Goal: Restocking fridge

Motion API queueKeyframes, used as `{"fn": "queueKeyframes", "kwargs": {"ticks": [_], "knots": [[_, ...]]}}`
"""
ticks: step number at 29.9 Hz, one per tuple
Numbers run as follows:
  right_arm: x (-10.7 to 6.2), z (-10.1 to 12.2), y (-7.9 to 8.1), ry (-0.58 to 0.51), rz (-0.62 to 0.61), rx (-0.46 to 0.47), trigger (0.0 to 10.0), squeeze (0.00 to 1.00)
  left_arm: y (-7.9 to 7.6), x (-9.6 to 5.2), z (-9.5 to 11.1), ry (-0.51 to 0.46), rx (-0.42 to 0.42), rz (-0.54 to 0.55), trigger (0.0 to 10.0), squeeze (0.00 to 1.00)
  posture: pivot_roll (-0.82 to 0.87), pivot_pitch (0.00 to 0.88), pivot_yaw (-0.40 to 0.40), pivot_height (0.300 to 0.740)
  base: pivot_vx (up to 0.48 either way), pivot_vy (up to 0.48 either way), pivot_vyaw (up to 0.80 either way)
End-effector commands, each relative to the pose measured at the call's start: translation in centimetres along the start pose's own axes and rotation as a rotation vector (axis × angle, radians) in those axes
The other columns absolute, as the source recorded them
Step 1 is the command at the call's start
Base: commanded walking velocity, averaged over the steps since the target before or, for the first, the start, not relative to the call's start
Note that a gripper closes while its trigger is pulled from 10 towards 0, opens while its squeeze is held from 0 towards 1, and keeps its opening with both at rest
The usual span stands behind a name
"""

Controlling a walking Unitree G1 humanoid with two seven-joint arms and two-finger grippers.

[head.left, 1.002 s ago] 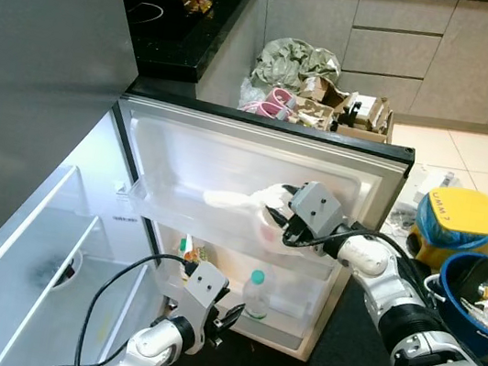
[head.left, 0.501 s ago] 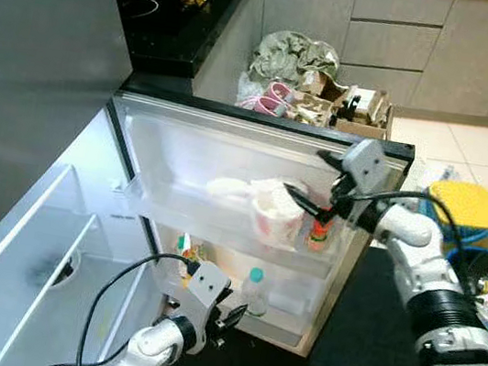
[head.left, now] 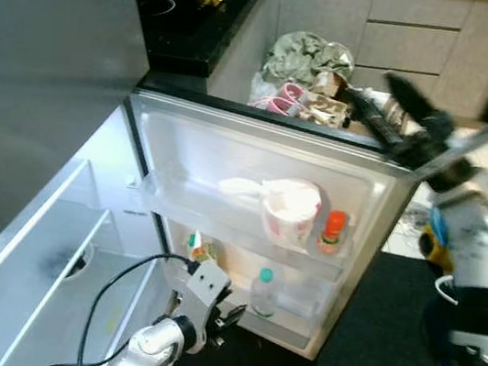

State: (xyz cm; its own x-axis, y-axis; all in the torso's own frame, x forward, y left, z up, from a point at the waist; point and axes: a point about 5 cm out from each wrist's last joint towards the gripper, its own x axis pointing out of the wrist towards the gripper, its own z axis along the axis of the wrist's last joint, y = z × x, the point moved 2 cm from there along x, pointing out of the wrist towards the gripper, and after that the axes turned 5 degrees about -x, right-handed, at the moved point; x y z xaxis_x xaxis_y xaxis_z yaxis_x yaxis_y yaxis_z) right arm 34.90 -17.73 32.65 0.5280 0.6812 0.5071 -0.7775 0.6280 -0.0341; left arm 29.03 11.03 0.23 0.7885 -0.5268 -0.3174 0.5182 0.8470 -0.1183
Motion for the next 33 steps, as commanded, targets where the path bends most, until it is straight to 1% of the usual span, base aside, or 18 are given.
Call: {"fn": "queueKeyframes", "kwargs": {"ticks": [1,3,4,5,7,8,9,13,14,16,17,18,20,23,25,26,30,33], "knots": [[-1.7,-0.2,1.9,-0.004,0.107,0.044,10.0,0.00,1.2,-0.9,-1.3,0.050,-0.003,0.065,10.0,0.00,-0.10,0.053,0.080,0.726,0.000,0.000,0.00],[-4.8,-0.8,4.8,0.024,0.222,0.131,10.0,0.00,2.3,-1.7,-1.9,0.049,-0.062,0.118,10.0,0.00,-0.10,0.045,0.089,0.726,0.000,0.000,0.00],[-4.8,-0.8,4.8,0.024,0.222,0.131,10.0,0.00,2.3,-1.7,-1.9,0.049,-0.062,0.118,10.0,0.00,-0.10,0.045,0.089,0.726,0.000,0.000,0.00],[-6.6,-1.6,6.6,0.061,0.259,0.210,10.0,0.00,2.5,-1.9,-1.7,0.019,-0.104,0.116,10.0,0.00,-0.11,0.041,0.094,0.726,0.000,0.000,0.00],[-7.7,-3.0,7.8,0.114,0.267,0.274,10.0,0.00,2.2,-1.7,-1.3,-0.003,-0.121,0.091,10.0,0.00,-0.11,0.039,0.096,0.726,0.000,0.000,0.00],[-7.7,-3.0,7.8,0.114,0.267,0.274,10.0,0.00,2.2,-1.7,-1.3,-0.003,-0.121,0.091,10.0,0.00,-0.11,0.039,0.096,0.726,0.000,0.000,0.00],[-8.6,-4.8,9.1,0.184,0.273,0.326,10.0,0.00,1.9,-1.4,-1.1,-0.004,-0.117,0.063,10.0,0.00,-0.11,0.035,0.097,0.726,0.000,0.000,0.00],[-10.3,-8.8,11.9,0.400,0.318,0.389,10.0,0.00,1.9,-1.1,-1.5,0.043,-0.066,0.075,10.0,0.00,-0.11,0.032,0.095,0.726,0.000,0.000,0.00],[-10.3,-8.8,11.9,0.400,0.318,0.389,10.0,0.00,1.9,-1.1,-1.5,0.043,-0.066,0.075,10.0,0.00,-0.11,0.032,0.095,0.726,0.000,0.000,0.00],[-11.9,-11.0,13.0,0.528,0.293,0.426,10.0,0.00,2.3,-1.4,-2.6,0.116,-0.026,0.124,10.0,0.00,-0.11,0.026,0.093,0.726,0.000,0.000,0.00],[-11.9,-11.0,13.0,0.528,0.293,0.426,10.0,0.00,2.3,-1.4,-2.6,0.116,-0.026,0.124,10.0,0.00,-0.11,0.026,0.093,0.726,0.000,0.000,0.00],[-13.5,-13.7,12.1,0.643,0.177,0.416,10.0,0.00,3.2,-1.9,-4.1,0.230,0.028,0.214,10.0,0.00,-0.11,0.023,0.093,0.726,0.000,0.000,0.00],[-14.4,-14.9,11.7,0.704,0.124,0.408,10.0,0.00,3.6,-2.3,-4.6,0.277,0.047,0.255,10.0,0.00,-0.11,0.022,0.092,0.726,0.000,0.000,0.00],[-19.2,-20.9,8.2,0.996,-0.231,0.252,10.0,0.00,4.7,-3.6,-6.5,0.398,0.017,0.372,10.0,0.00,-0.11,0.014,0.083,0.726,0.000,0.000,0.00],[-21.8,-23.0,7.1,1.101,-0.395,0.180,10.0,0.00,4.8,-4.0,-7.2,0.431,0.001,0.398,10.0,0.00,-0.11,0.009,0.077,0.726,0.000,0.000,0.00],[-21.8,-23.0,7.1,1.101,-0.395,0.180,10.0,0.00,4.8,-4.0,-7.2,0.431,0.001,0.398,10.0,0.00,-0.11,0.009,0.077,0.726,0.000,0.000,0.00],[-26.2,-26.0,7.9,1.313,-0.510,0.054,10.0,0.00,4.6,-4.5,-8.2,0.465,-0.083,0.435,10.0,0.00,-0.10,0.000,0.070,0.726,0.000,0.000,0.00],[-27.6,-26.8,8.1,1.379,-0.573,-0.014,10.0,0.00,4.5,-4.8,-8.6,0.476,-0.093,0.446,10.0,0.00,-0.10,0.000,0.058,0.726,0.000,0.000,0.00]]}}
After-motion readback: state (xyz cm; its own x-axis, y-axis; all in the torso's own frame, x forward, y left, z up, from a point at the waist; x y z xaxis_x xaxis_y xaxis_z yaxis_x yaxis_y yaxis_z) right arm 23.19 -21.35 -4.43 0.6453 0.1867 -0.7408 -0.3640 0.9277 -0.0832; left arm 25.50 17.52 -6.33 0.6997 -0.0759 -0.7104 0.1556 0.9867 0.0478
